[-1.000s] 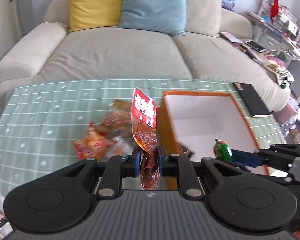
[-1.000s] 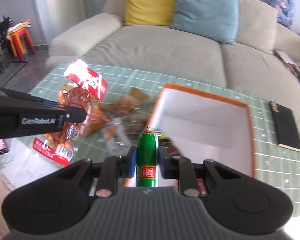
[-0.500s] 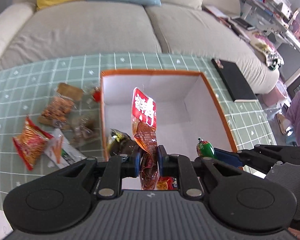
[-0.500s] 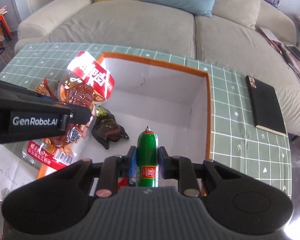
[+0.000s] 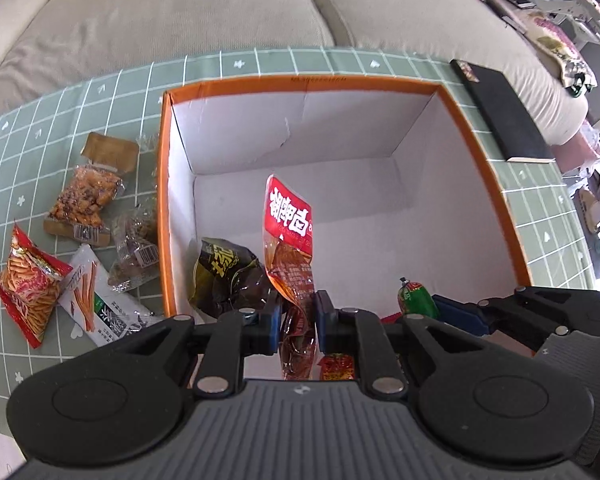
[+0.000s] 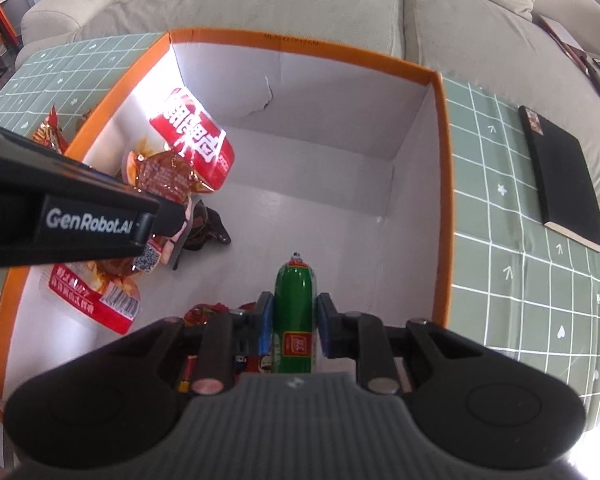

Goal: Organize snacks
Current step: 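Lift and carry the meat pack and green sausage over the orange box, then open both tools to drop the meat pack and sausage into the box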

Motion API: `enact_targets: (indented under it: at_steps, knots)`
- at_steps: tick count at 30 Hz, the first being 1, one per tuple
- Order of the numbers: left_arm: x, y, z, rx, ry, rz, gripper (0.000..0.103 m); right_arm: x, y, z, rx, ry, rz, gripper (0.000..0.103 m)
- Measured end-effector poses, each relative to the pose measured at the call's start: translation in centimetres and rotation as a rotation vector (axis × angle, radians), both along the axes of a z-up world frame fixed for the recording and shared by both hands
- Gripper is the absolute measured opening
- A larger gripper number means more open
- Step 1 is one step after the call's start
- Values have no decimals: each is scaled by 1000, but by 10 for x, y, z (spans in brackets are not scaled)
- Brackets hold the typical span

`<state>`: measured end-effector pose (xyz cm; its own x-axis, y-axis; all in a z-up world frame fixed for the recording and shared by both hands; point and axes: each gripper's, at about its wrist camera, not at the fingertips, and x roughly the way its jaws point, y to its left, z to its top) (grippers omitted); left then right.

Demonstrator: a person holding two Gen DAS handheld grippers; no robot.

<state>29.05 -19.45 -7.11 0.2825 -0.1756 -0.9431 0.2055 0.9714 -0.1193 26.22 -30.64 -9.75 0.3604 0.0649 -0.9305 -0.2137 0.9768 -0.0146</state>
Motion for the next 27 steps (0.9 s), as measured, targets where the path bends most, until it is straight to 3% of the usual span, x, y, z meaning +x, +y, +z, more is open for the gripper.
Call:
enact_targets:
  at_steps: [13, 18, 24, 27]
  knots:
    - [5, -2, -11, 28, 24, 4, 19, 4, 7, -11, -28, 21, 7, 20]
    - [2, -4, -5, 48, -7, 4, 19, 1, 7, -4, -29, 1, 4, 25]
    - [-4, 1, 10, 21, -49, 23, 36, -6, 8, 8, -21, -30, -15, 35]
    - [-9, 5, 20, 8, -77, 37, 52, -9, 10, 15, -16, -46, -32, 52]
